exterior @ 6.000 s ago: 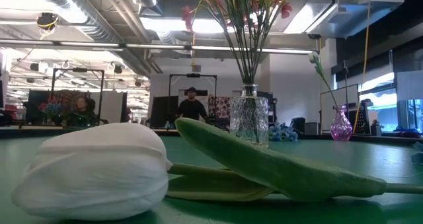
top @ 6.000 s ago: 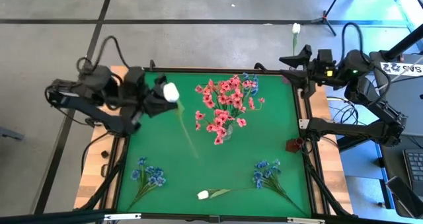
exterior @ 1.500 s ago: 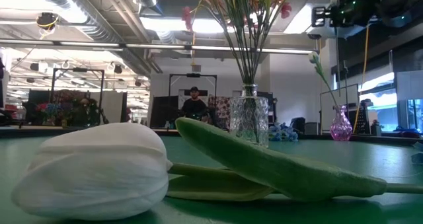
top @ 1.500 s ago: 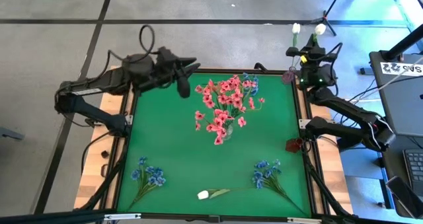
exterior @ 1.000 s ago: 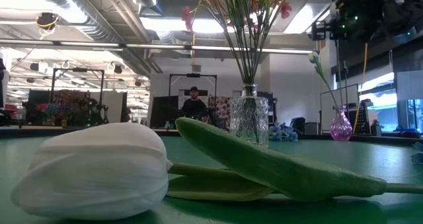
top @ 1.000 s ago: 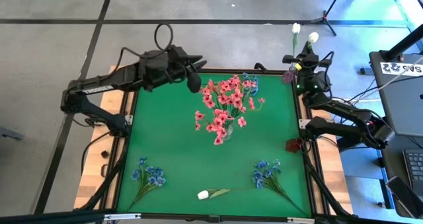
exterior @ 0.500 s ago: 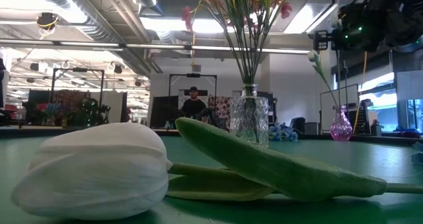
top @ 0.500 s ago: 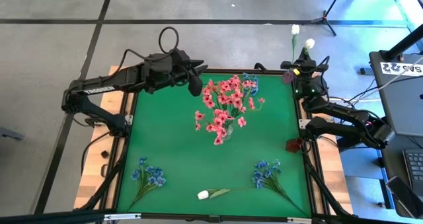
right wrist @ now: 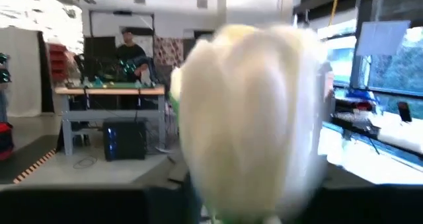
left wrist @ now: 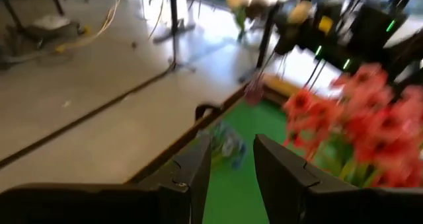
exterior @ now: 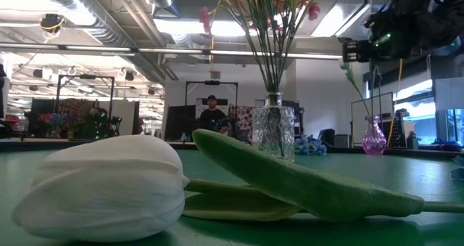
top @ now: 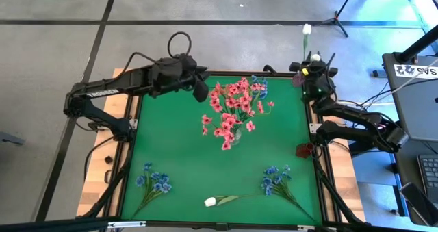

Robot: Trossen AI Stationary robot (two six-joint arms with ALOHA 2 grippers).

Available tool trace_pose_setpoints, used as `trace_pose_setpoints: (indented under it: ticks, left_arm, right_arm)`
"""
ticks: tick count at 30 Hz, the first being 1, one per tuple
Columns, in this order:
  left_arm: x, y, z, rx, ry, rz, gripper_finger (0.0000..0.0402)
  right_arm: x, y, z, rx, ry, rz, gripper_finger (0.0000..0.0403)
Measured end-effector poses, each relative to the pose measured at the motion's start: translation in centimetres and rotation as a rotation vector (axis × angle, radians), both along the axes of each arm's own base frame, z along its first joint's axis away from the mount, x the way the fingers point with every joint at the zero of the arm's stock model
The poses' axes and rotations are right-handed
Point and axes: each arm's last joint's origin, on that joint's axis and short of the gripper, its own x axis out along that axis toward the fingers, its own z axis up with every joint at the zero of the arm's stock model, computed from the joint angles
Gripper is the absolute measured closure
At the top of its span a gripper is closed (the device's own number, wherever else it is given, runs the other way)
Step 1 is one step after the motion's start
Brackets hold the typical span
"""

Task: Sort flowers into vase by color
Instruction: Put the top white flower into the purple vase, then put the white flower into the purple vase

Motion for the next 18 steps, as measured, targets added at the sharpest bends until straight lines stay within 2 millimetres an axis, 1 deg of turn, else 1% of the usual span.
trace_pose_setpoints:
  ticks: [4,6,12,16,18]
  left_arm:
    - [-0.7,-0.2,-0.7,-0.044,0.077,0.011,0.0290]
    - [-1.1,-0.6,-1.2,-0.074,0.127,0.016,0.0290]
    - [-3.0,-2.3,-2.5,-0.190,0.288,0.034,0.0290]
    - [-3.7,-3.6,-3.1,-0.248,0.348,0.057,0.0290]
    - [-3.9,-4.2,-3.3,-0.265,0.361,0.076,0.0290]
  right_arm:
    - [1.0,-0.2,0.8,0.087,0.027,-0.011,0.0214]
    - [1.4,-0.2,1.5,0.116,0.054,-0.013,0.0196]
    - [1.7,0.8,5.2,0.178,0.087,-0.015,0.0149]
    - [1.4,1.4,7.8,0.264,0.045,0.009,0.0133]
    - [1.1,1.7,8.8,0.325,0.036,0.003,0.0129]
